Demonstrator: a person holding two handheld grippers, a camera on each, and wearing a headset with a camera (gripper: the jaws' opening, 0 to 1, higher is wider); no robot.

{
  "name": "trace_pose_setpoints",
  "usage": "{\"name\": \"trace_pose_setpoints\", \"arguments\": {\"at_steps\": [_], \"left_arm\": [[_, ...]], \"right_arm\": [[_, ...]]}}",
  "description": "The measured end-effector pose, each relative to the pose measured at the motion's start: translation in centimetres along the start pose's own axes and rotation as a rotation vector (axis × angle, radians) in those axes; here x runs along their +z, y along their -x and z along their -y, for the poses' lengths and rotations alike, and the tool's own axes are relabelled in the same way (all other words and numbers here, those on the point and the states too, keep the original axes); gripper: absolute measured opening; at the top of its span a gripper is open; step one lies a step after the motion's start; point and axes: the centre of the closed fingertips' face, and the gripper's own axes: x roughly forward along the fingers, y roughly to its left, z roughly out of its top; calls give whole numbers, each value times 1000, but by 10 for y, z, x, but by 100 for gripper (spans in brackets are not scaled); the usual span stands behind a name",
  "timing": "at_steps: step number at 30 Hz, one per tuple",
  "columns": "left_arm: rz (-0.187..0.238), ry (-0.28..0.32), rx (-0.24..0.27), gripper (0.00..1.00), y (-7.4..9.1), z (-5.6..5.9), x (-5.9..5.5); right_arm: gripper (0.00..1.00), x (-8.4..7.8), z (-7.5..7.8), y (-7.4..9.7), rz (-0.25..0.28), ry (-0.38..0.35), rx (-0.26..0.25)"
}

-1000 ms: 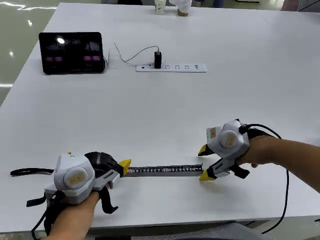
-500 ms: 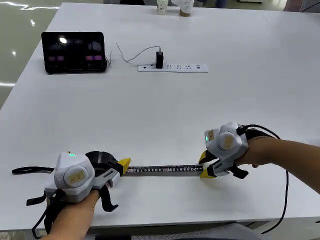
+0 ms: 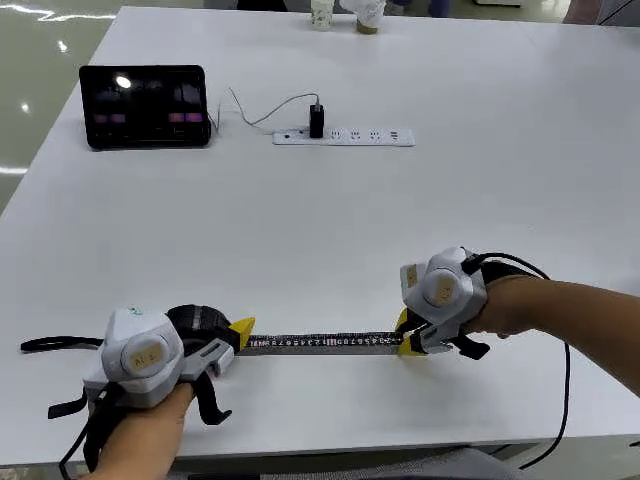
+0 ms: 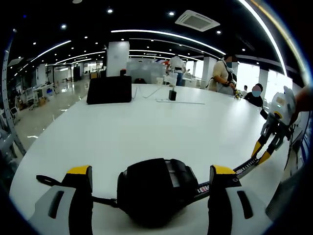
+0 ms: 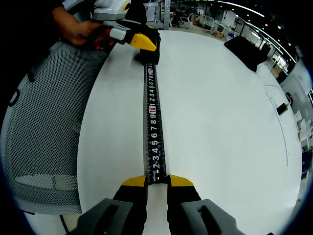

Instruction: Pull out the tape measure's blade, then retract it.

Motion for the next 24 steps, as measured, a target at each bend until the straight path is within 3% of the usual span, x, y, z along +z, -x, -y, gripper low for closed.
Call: {"name": "trace_pose_setpoints", "arguments": {"at_steps": [1, 2, 3, 7, 10, 24], "left_arm": [[2, -2, -2, 96, 0, 0, 0], [2, -3, -3, 95, 0, 1, 0], [-1, -2, -5, 94, 0, 1, -1], [-18, 4, -1, 87, 0, 0, -4], [-32, 37, -18, 81, -1, 2, -7], [-94, -7, -40, 64, 0, 9, -18]], "right_arm": [[12, 0, 1, 0, 5, -31, 2], [12, -1, 0, 0, 5, -124, -9], [12, 0, 2, -1, 0, -64, 0], [11, 0, 1, -2, -38, -44, 9], [11, 0, 2, -1, -48, -53, 9], [11, -1, 4, -1, -37, -114, -7]]}}
